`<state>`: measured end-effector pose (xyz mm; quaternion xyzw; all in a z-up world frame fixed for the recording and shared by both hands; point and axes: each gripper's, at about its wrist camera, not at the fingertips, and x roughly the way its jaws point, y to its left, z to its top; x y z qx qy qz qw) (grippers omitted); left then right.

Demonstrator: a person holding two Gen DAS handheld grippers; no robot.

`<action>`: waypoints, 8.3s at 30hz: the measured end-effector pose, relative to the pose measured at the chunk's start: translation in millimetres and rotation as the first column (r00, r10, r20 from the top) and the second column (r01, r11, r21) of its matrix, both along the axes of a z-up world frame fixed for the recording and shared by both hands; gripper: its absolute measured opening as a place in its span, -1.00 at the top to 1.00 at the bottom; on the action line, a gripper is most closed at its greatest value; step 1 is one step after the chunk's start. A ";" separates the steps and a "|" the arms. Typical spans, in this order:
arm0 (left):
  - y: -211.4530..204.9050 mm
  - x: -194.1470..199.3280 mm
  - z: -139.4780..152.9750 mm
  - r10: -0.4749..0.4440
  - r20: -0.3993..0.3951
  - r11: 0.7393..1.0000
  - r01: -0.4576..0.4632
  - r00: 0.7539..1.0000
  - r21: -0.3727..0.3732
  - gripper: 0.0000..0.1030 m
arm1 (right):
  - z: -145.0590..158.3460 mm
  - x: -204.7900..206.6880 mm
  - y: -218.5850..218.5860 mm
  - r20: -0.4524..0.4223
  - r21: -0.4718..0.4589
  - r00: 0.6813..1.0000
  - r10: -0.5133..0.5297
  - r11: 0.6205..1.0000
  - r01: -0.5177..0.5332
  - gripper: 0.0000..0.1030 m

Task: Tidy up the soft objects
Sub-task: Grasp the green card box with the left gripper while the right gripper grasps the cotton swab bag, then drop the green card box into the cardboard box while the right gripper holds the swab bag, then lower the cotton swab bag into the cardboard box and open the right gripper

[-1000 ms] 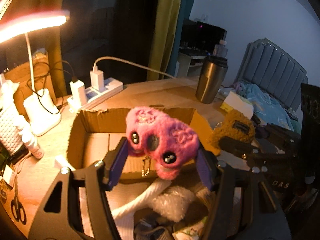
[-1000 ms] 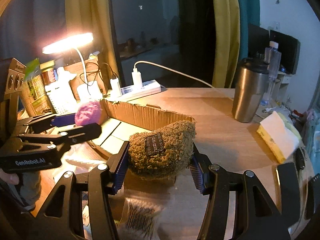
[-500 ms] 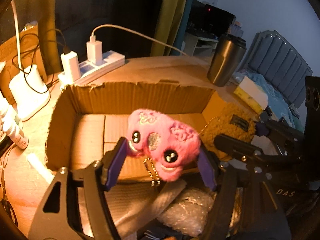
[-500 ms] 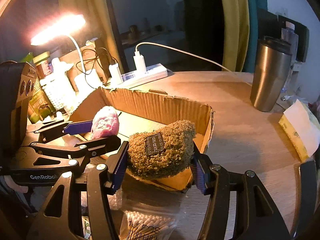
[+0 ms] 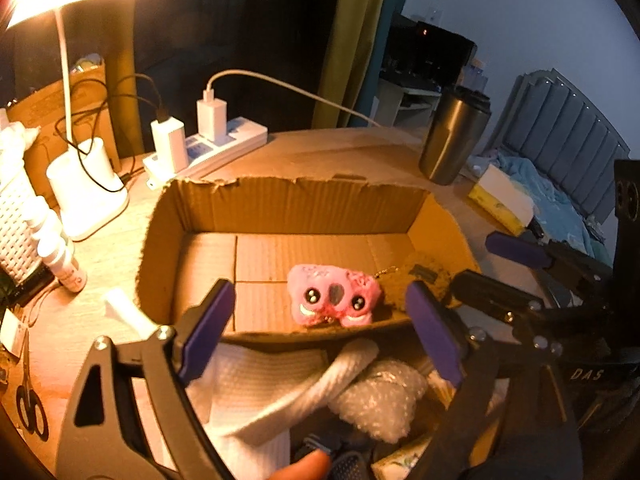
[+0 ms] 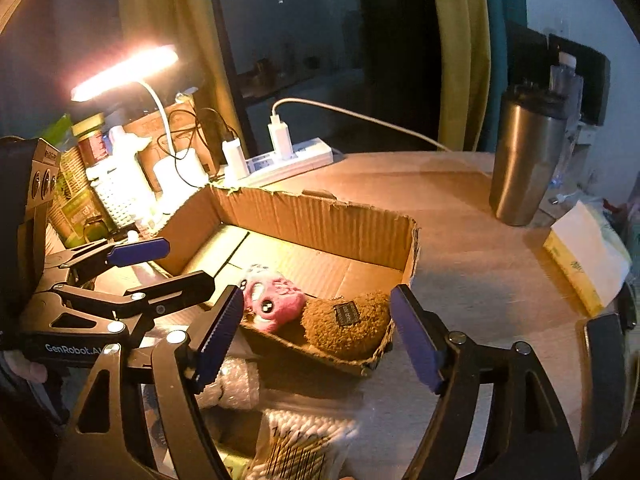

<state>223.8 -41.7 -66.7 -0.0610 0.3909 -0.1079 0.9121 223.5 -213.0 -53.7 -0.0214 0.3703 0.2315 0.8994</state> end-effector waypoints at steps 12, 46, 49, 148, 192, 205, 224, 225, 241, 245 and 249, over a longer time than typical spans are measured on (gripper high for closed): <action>2.6 -40.2 9.8 0.015 0.039 1.000 -0.015 0.999 0.000 -0.72 | 13.4 -39.5 -10.8 0.045 -0.012 0.998 -0.035 0.999 0.035 -0.52; -3.3 -94.4 -23.5 0.055 -0.043 0.998 -0.055 0.998 0.015 -0.72 | -60.4 -71.9 -15.1 -0.118 -0.059 0.993 -0.028 0.998 0.021 -0.52; -10.7 -96.2 -26.1 0.056 -0.052 0.998 -0.054 0.997 0.026 -0.72 | -66.8 -71.8 -17.7 -0.134 -0.068 0.991 -0.018 0.998 0.009 -0.49; -19.5 -19.3 33.1 -0.045 0.077 0.998 0.041 0.996 0.046 -0.30 | 23.4 -12.6 -47.7 0.052 0.029 0.997 -0.052 0.998 0.050 0.03; -82.5 75.8 -7.7 -0.030 -0.034 0.999 0.031 0.999 0.017 -0.63 | 8.6 16.9 -116.2 0.008 0.050 0.989 -0.146 0.988 0.145 0.03; 3.3 21.2 14.4 0.027 0.041 0.995 -0.023 0.999 -0.093 -0.63 | 28.0 2.5 -50.9 0.060 0.009 0.995 -0.074 0.997 0.074 0.03; 100.0 -4.2 6.4 0.185 0.032 0.982 -0.184 0.982 -0.034 -0.64 | 16.9 18.8 37.4 0.031 -0.043 0.999 -0.018 0.999 0.019 0.03; 102.7 -4.9 5.2 0.190 0.032 0.982 -0.189 0.981 -0.019 -0.64 | 15.3 20.7 41.3 0.026 -0.044 1.000 -0.014 0.999 0.015 0.03; 131.1 -19.4 1.4 0.199 0.047 0.978 -0.195 0.979 -0.067 -0.64 | 0.7 42.7 77.2 -0.020 -0.067 1.000 -0.007 0.998 0.006 -0.35; 129.9 -24.6 4.6 0.188 0.051 0.980 -0.184 0.981 -0.080 -0.64 | 4.5 35.6 75.0 -0.012 -0.070 1.000 -0.009 0.998 0.008 -0.35; 126.9 -32.4 8.4 0.181 0.064 0.981 -0.176 0.981 -0.086 -0.64 | 8.8 22.5 69.3 -0.002 -0.070 1.000 -0.009 0.997 0.009 -0.34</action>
